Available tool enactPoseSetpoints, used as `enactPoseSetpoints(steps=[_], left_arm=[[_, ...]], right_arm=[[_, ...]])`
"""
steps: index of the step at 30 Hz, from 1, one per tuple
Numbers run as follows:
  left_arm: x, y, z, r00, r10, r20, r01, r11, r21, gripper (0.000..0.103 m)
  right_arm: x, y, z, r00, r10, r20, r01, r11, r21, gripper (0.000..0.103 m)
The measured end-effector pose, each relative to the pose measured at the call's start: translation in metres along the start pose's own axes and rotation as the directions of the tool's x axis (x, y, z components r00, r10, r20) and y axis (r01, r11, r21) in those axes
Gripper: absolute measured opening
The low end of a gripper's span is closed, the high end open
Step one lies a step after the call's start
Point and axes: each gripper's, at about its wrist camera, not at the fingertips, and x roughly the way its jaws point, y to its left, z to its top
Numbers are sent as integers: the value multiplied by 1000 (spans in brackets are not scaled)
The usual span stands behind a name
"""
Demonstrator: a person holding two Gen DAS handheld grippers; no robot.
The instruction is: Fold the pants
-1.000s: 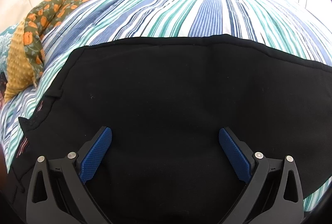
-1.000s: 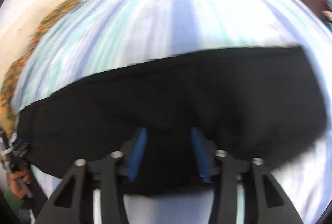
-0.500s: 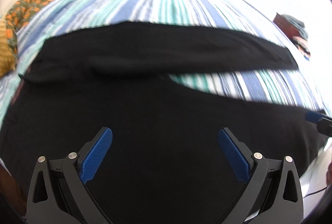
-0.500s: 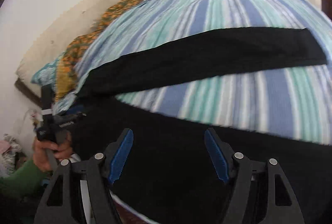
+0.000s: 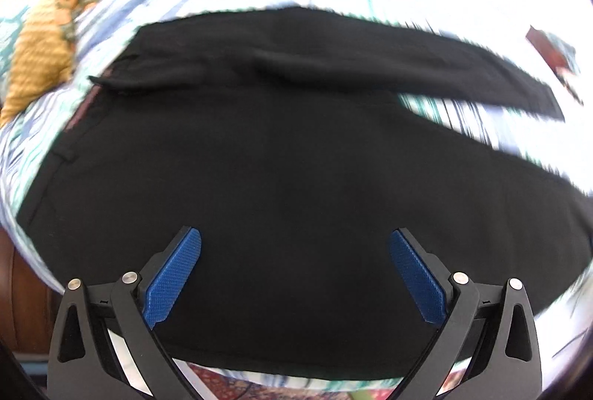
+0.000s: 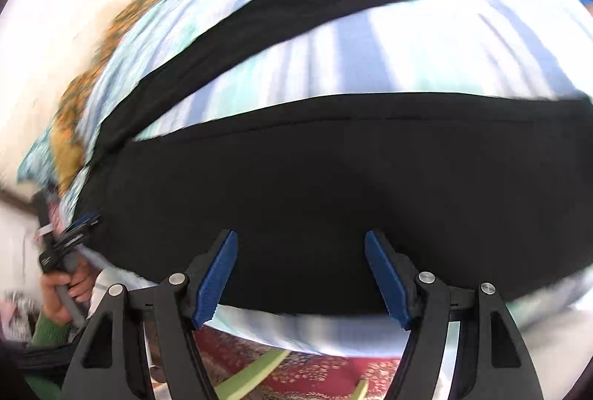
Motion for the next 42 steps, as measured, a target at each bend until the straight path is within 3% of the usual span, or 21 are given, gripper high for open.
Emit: enactPoseSetpoints(steps=[3,5,6,9,13,15,17,22,26,29,32,38,42], left_arm=[[-14,16,26,997,28,68,-24,998,-64,102],[-14,33,53,992,67,108,-55,992,-112,102],[-11,42,66,988,92,121,-75,988,-139,102],[15,71,93,976,169,134,-137,966,-217,102],[66,108,92,971,238,31,-219,932,-290,102],[79,120,81,975,221,-8,-213,925,-315,103],[88,122,69,980,197,4,-184,925,-331,103],[90,114,64,967,252,50,-226,928,-295,103],[89,114,67,964,258,57,-231,928,-292,103],[91,116,68,965,255,57,-227,927,-297,103],[90,113,67,963,264,60,-236,927,-293,103],[91,112,67,960,273,59,-246,926,-287,103],[92,110,66,957,283,61,-255,925,-281,103]], right_arm=[[-24,-13,2,997,-67,47,64,996,55,71],[-26,5,12,992,-109,57,108,994,13,71],[-24,16,21,994,-93,59,94,996,-7,71],[-9,66,55,998,6,56,-2,997,-73,74],[24,165,98,987,157,19,-148,961,-234,74],[44,216,112,974,227,-2,-217,927,-306,74],[67,266,127,960,279,4,-256,887,-384,74],[133,358,148,930,357,-90,-358,820,-446,75],[187,400,144,921,316,-228,-390,757,-525,74],[213,391,143,937,224,-268,-343,741,-577,75],[222,347,161,956,169,-241,-281,769,-574,74],[198,186,224,991,88,-102,-124,892,-435,74],[156,60,263,999,-50,5,49,946,-319,74]])
